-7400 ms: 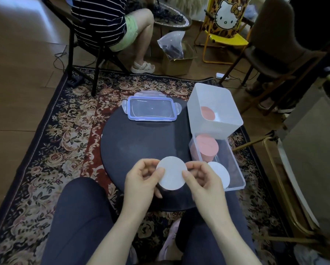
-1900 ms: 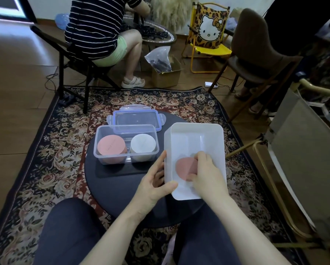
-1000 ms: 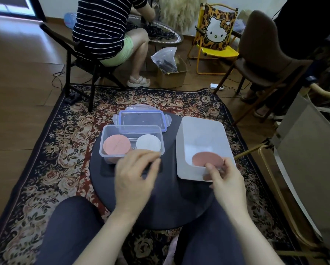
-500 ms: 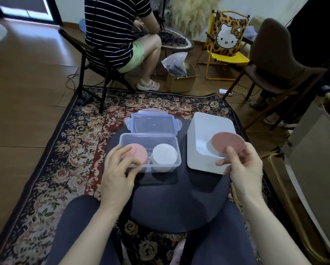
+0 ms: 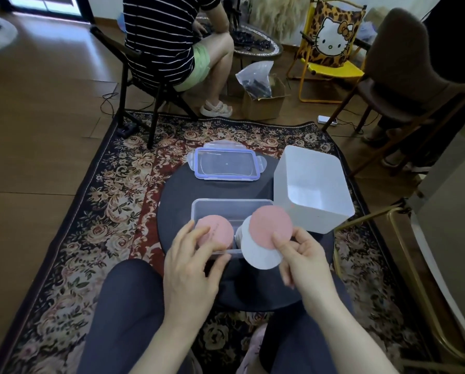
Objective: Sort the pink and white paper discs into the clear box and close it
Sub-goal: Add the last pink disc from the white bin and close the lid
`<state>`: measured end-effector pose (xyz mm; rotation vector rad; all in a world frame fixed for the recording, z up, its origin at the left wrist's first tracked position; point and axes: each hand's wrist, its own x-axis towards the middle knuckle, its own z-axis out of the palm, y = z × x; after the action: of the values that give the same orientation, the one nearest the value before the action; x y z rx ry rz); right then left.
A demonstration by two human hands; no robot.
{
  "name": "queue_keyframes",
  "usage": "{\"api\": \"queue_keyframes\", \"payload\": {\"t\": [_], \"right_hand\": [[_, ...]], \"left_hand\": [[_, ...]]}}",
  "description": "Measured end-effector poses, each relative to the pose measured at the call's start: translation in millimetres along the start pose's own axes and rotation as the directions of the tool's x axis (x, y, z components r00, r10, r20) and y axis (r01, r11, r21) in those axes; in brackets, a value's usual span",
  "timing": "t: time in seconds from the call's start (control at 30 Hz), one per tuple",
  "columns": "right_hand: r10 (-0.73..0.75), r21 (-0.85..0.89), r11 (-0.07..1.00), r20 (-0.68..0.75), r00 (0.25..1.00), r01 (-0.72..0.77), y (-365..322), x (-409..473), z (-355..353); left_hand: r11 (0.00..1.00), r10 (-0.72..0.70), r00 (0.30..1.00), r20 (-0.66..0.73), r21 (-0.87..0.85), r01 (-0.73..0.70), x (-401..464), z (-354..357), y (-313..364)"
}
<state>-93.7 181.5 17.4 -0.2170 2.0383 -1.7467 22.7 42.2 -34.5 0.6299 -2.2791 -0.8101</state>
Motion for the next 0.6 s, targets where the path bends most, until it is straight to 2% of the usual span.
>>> {"api": "queue_keyframes", "payload": {"t": [0.23,0.33,0.47,0.53,0.6], "right_hand": [[-0.005,0.021,1.0,0.064,0.998,0.003,4,-5,7],[-0.004,0.0,1.0,0.129,0.992,0.004,2,-9,6],[0.02,-0.057,0.998,0.21,0.977,-0.008,0,-13,3],[0.005,-0.067,0.998,0.195,0.981,0.008,1,-13,1],[-0.031,-0.079,0.996,0.131,0.991,0.042,5,-10,-2]], "left_hand": [[0.994,-0.073,0.997,0.014,-0.081,0.074,9,-16,20],[0.971,-0.179,0.98,0.089,-0.145,0.191,16,-20,31],[0.932,-0.241,0.958,0.158,-0.236,0.274,18,-21,38],[0.889,-0.3,0.936,0.184,-0.302,0.344,20,-20,37],[0.85,-0.367,0.918,0.15,-0.347,0.397,24,-20,30]]}}
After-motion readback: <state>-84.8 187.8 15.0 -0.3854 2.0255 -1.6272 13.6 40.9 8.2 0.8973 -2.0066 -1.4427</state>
